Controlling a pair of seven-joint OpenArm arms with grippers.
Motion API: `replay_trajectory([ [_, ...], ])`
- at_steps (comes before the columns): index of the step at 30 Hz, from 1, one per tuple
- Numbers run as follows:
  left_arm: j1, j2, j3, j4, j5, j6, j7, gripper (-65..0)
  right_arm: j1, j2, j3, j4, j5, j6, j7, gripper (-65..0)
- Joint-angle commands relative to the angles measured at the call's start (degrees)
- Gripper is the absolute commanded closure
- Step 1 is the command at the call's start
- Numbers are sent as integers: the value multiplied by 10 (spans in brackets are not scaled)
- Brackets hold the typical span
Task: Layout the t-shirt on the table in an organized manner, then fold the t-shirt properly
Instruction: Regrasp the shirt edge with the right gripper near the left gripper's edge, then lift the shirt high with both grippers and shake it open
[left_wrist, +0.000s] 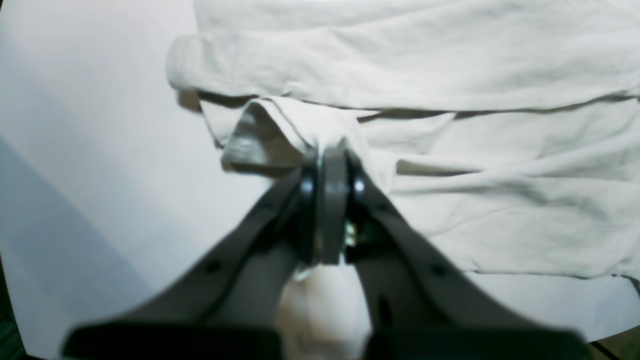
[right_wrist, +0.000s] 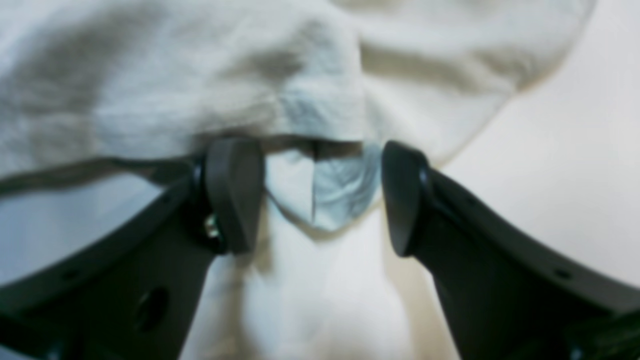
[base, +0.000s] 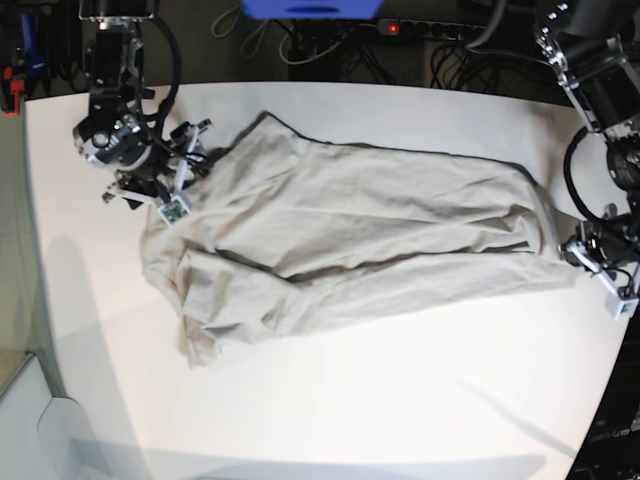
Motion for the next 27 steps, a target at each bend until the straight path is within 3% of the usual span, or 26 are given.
replay_trajectory([
  [1, -11, -11, -3, 9, -5, -1, -7, -4, 0, 3, -2, -10, -21, 4, -26, -329],
  [3, -11, -11, -3, 9, -5, -1, -7, -4, 8, 3, -3, -18, -21, 4, -27, -236],
  [6, -11, -11, -3, 9, -5, -1, -7, -4, 9, 3, -2, -21, -22, 4, -31, -35],
  [7, -11, -11, -3, 9, -5, -1, -7, -4, 9, 3, -2, -21, -23, 4, -32, 0],
  [10, -11, -11, -3, 9, -5, -1, -7, -4, 9, 3, 1, -19, -23, 4, -32, -30],
  [16, -17, -10, -4, 10, -5, -1, -7, -4, 32, 10, 13, 32, -24, 4, -36, -13],
  [23, -81, 9, -4, 10, -6, 1, -8, -4, 130, 12, 16, 67, -24, 4, -68, -13],
  [27, -147, 29, -3, 2, 0, 5, -8, -4, 198, 29, 14, 64, -23, 4, -92, -13],
])
